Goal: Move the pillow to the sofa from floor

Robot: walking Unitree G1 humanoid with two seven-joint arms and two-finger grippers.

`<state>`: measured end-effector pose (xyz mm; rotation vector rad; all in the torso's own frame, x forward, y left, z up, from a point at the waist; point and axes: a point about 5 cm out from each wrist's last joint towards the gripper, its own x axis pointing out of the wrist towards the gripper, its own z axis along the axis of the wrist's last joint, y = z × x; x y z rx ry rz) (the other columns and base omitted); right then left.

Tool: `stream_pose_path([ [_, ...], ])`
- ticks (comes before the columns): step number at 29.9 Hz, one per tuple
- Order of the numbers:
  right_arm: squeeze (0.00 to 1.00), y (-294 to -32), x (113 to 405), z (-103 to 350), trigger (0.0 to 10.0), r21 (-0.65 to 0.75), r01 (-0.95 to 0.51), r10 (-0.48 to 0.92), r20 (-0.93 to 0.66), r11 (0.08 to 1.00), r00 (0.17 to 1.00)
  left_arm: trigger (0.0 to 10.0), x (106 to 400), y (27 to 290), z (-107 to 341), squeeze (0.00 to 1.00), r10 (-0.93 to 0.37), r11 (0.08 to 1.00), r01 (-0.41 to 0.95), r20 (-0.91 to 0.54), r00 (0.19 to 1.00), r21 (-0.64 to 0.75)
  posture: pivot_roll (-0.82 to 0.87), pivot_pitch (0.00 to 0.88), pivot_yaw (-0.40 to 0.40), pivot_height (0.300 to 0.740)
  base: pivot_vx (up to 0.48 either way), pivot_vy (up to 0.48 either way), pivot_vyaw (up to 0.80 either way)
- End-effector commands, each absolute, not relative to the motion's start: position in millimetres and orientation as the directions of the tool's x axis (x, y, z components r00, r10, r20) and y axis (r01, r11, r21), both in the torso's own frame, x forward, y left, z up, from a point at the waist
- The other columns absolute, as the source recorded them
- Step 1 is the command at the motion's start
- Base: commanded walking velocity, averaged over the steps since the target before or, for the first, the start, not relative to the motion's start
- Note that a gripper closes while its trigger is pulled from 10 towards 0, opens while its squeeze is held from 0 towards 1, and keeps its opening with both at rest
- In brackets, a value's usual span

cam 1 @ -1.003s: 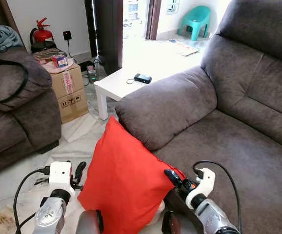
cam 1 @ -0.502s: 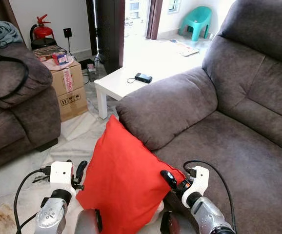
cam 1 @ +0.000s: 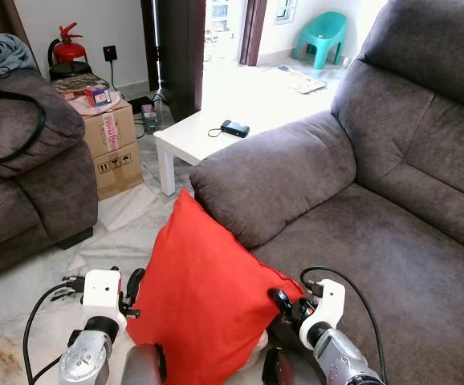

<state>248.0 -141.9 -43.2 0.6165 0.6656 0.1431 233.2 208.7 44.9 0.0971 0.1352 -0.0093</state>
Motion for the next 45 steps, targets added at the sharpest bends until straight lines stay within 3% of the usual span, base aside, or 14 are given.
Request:
stream_pose_path([
  [1, 0.00, -141, 244, -46, 10.0, 0.593, 0.057, 0.348, -0.545, 0.803, 0.763, 10.0, 232, 204, 46, 0.00, -0.017, 0.994, 0.032, -0.141, 0.990, 0.105, 0.16, 0.000, -0.159, 0.593, 0.000, 0.000, 0.00],
  [11, 0.00, -132, 250, -37, 10.0, 0.680, -0.049, 0.467, -0.448, 0.731, 0.762, 10.0, 232, 205, 50, 0.00, -0.010, 0.994, 0.025, -0.132, 0.991, 0.106, 0.16, 0.000, -0.159, 0.593, 0.000, 0.000, 0.00],
  [24, 0.00, -127, 249, -38, 10.0, 0.645, -0.091, 0.480, -0.460, 0.759, 0.747, 10.0, 229, 203, 51, 0.00, -0.009, 0.994, 0.024, -0.134, 0.991, 0.110, 0.17, 0.023, -0.169, 0.593, 0.000, 0.000, 0.00],
  [25, 0.00, -127, 250, -37, 0.0, 0.636, -0.091, 0.470, -0.459, 0.766, 0.754, 10.0, 228, 203, 50, 0.00, -0.004, 0.994, 0.019, -0.136, 0.991, 0.110, 0.18, 0.026, -0.171, 0.593, 0.000, 0.000, 0.00],
  [45, 0.00, -131, 258, -32, 0.0, 0.641, -0.069, 0.438, -0.437, 0.764, 0.786, 10.0, 228, 201, 50, 0.00, 0.013, 0.994, 0.002, -0.132, 0.991, 0.105, 0.18, 0.022, -0.182, 0.593, 0.000, 0.000, 0.00],
])
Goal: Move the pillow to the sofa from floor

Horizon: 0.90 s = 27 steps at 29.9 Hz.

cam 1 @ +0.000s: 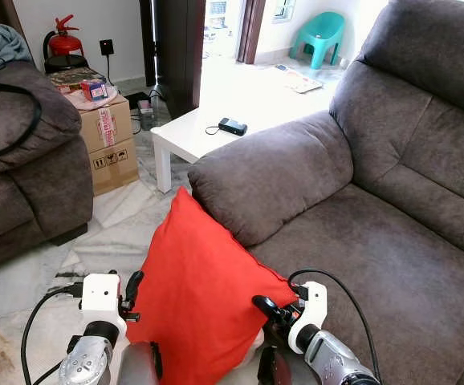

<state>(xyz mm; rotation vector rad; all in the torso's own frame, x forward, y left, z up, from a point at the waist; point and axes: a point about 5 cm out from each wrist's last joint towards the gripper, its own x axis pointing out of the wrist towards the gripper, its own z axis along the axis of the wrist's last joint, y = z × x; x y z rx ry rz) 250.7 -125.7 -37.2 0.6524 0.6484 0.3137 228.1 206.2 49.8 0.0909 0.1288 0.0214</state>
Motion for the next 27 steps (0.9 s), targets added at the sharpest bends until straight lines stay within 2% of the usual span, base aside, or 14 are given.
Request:
stream_pose_path([
  [1, 0.00, -130.8, 258.2, -31.4, 0.0, 0.642, -0.072, 0.440, -0.436, 0.763, 0.785, 10.0, 228.1, 201.2, 50.3, 0.00, 0.012, 0.994, 0.002, -0.133, 0.991, 0.105, 0.18, 0.020, -0.182, 0.593, 0.000, 0.000, 0.00],
  [27, 0.00, -127.6, 259.1, -30.4, 0.0, 0.647, -0.091, 0.462, -0.432, 0.757, 0.774, 10.0, 227.4, 203.3, 52.3, 0.00, 0.027, 0.994, -0.013, -0.127, 0.991, 0.108, 0.19, 0.020, -0.190, 0.593, 0.000, 0.000, 0.00],
])
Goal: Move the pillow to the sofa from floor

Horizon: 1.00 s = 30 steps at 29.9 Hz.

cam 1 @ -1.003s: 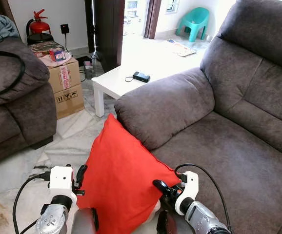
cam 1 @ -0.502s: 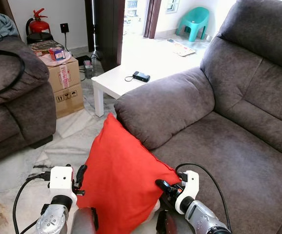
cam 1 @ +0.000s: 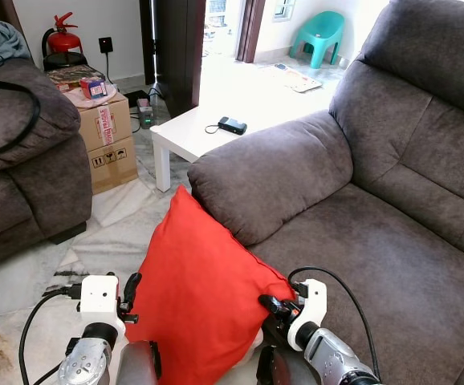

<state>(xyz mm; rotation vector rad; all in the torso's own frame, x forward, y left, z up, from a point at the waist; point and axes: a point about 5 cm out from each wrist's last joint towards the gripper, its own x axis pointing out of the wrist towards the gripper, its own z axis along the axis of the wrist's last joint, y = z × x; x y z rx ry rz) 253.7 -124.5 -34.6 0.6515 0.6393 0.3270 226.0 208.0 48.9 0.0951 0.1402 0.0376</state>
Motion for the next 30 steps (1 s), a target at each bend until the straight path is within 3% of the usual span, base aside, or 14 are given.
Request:
stream_pose_path([
  [1, 0.00, -128, 259, -30, 0.0, 0.647, -0.091, 0.462, -0.432, 0.757, 0.775, 10.0, 227, 203, 52, 0.00, 0.027, 0.994, -0.013, -0.128, 0.991, 0.109, 0.19, 0.019, -0.189, 0.593, 0.000, 0.000, 0.00],
  [16, 0.00, -129, 266, -25, 0.0, 0.612, -0.114, 0.443, -0.419, 0.782, 0.793, 10.0, 231, 203, 52, 0.00, 0.026, 0.993, -0.011, -0.128, 0.991, 0.114, 0.19, 0.000, -0.188, 0.593, 0.000, 0.000, 0.00],
  [17, 0.00, -129, 268, -23, 3.2, 0.604, -0.131, 0.447, -0.409, 0.786, 0.795, 10.0, 232, 203, 53, 0.00, 0.025, 0.993, -0.010, -0.127, 0.992, 0.115, 0.19, 0.000, -0.188, 0.593, 0.000, 0.000, 0.00],
  [20, 0.00, -129, 269, -22, 3.2, 0.599, -0.143, 0.451, -0.402, 0.788, 0.797, 10.0, 233, 203, 53, 0.00, 0.024, 0.993, -0.009, -0.126, 0.992, 0.116, 0.19, 0.000, -0.188, 0.593, 0.000, 0.000, 0.00],
  [21, 0.00, -128, 272, -17, 10.0, 0.568, -0.206, 0.469, -0.368, 0.797, 0.803, 10.0, 235, 203, 53, 0.00, 0.021, 0.993, -0.007, -0.122, 0.992, 0.117, 0.19, 0.000, -0.188, 0.593, 0.000, 0.000, 0.00],
  [30, 0.00, -139, 277, 3, 10.0, 0.365, -0.327, 0.427, -0.237, 0.872, 0.873, 10.0, 241, 205, 59, 0.00, 0.005, 0.992, 0.008, -0.103, 0.995, 0.126, 0.16, 0.000, -0.170, 0.593, 0.000, 0.000, 0.00],
])
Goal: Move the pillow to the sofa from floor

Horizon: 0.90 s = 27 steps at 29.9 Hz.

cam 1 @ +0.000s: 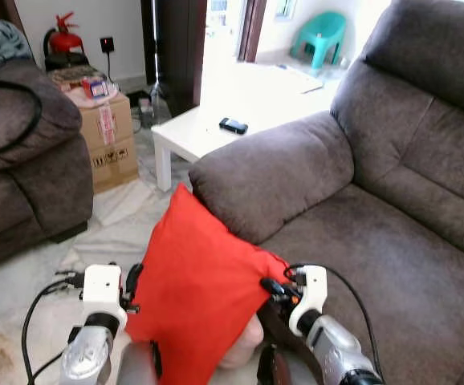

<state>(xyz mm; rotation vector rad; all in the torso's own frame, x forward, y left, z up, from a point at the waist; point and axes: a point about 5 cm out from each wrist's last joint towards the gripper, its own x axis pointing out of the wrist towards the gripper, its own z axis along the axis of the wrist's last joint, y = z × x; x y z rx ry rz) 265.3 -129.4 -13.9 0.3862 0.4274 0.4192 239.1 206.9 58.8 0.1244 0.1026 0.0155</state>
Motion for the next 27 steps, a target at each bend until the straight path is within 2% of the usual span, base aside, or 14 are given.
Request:
stream_pose_path([
  [1, 0.00, -141, 277, 6, 10.0, 0.354, -0.320, 0.409, -0.212, 0.879, 0.888, 10.0, 242, 205, 61, 0.00, 0.002, 0.992, 0.011, -0.100, 0.995, 0.128, 0.16, 0.000, -0.166, 0.593, 0.000, 0.000, 0.00],
  [12, 0.00, -157, 283, 40, 10.0, 0.260, -0.261, 0.288, -0.073, 0.930, 0.955, 10.0, 253, 206, 68, 0.00, -0.006, 0.993, 0.015, -0.075, 0.997, 0.116, 0.13, 0.000, -0.132, 0.593, 0.000, 0.000, 0.00],
  [16, 0.00, -157, 281, 46, 10.0, 0.255, -0.260, 0.283, -0.059, 0.931, 0.957, 10.0, 257, 207, 72, 0.00, -0.007, 0.993, 0.013, -0.059, 0.998, 0.113, 0.13, 0.000, -0.135, 0.593, 0.000, 0.000, 0.00],
  [20, 0.00, -153, 272, 47, 10.0, 0.235, -0.302, 0.327, -0.075, 0.924, 0.942, 10.0, 260, 210, 77, 0.00, 0.011, 0.996, -0.008, -0.041, 0.999, 0.093, 0.14, 0.000, -0.137, 0.593, 0.000, 0.000, 0.00],
  [27, 0.00, -153, 260, 44, 10.0, 0.217, -0.466, 0.501, -0.154, 0.858, 0.852, 10.0, 259, 222, 79, 0.00, 0.053, 0.998, -0.051, -0.053, 0.997, 0.031, 0.15, 0.000, -0.138, 0.593, 0.000, 0.000, 0.00],
])
